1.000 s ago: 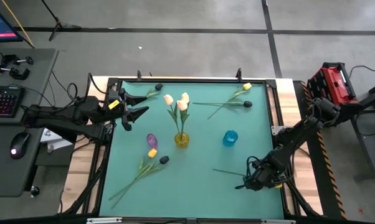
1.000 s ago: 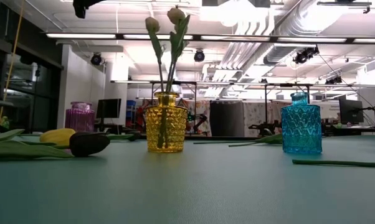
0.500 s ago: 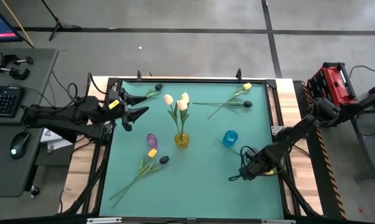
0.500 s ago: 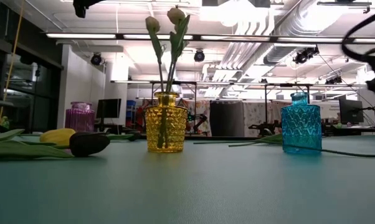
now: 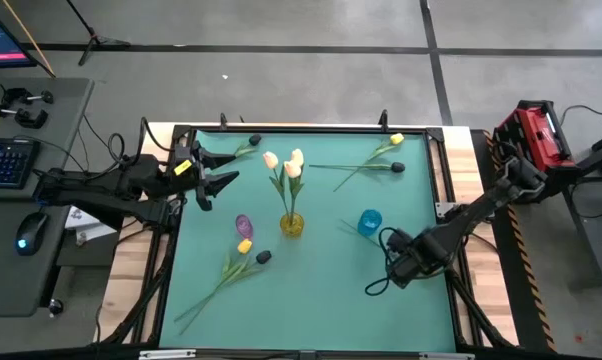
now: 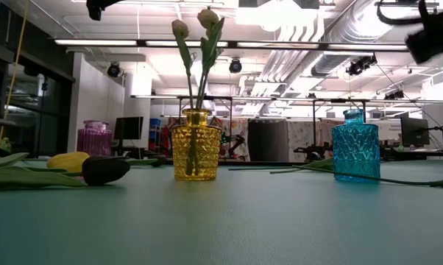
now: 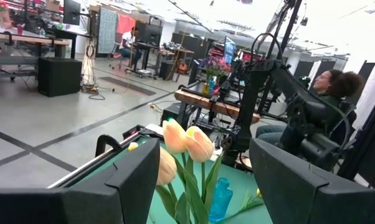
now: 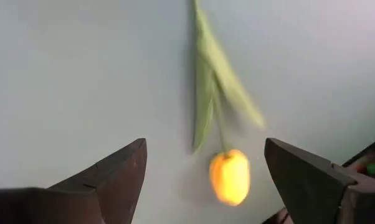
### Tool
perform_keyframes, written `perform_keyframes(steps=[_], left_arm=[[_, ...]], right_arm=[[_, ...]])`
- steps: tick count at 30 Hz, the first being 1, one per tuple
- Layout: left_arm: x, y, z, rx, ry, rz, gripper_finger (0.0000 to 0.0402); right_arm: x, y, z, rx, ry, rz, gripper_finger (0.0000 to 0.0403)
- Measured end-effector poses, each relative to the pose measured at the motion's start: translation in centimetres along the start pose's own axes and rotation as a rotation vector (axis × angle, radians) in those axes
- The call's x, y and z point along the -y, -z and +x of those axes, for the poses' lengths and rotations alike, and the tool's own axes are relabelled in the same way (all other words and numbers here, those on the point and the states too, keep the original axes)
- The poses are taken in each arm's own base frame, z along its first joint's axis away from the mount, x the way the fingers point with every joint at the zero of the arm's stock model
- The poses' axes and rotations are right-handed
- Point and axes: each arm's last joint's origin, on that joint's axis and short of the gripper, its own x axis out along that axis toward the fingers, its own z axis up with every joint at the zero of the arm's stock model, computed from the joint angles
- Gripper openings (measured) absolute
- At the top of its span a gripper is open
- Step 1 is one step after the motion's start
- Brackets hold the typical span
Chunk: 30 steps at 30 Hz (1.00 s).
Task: Sort flowers into vase by color
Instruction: Put the bottom right yellow flower into the blue vase
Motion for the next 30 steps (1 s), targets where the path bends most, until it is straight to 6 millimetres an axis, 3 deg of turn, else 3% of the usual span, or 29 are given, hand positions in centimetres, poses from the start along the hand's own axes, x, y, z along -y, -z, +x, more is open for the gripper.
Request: perform_keyframes(steps=[6, 12, 24, 30], left_arm=[[0.0, 0.0, 0.0, 0.002, -0.008, 0.001, 0.0236], [0.0, 0.0, 0.0, 0.002, -0.008, 0.0, 0.0236], [0.0, 0.0, 0.0, -0.001, 0.005, -0.002, 0.0236], [0.0, 0.0, 0.0, -0.001, 0.004, -0.002, 0.0236]], right_arm=[[-1.3, -2.2, -0.5, 0.183, -0.119, -0.21, 0.0312], [-0.5, -5.0, 2.2, 0.171, -0.002, -0.155, 0.0302], [-1.1, -7.6, 5.4, 0.123, 0.041, -0.271, 0.017], [-1.5, -7.6, 6.5, 0.093, 0.078, -0.281, 0.0136]])
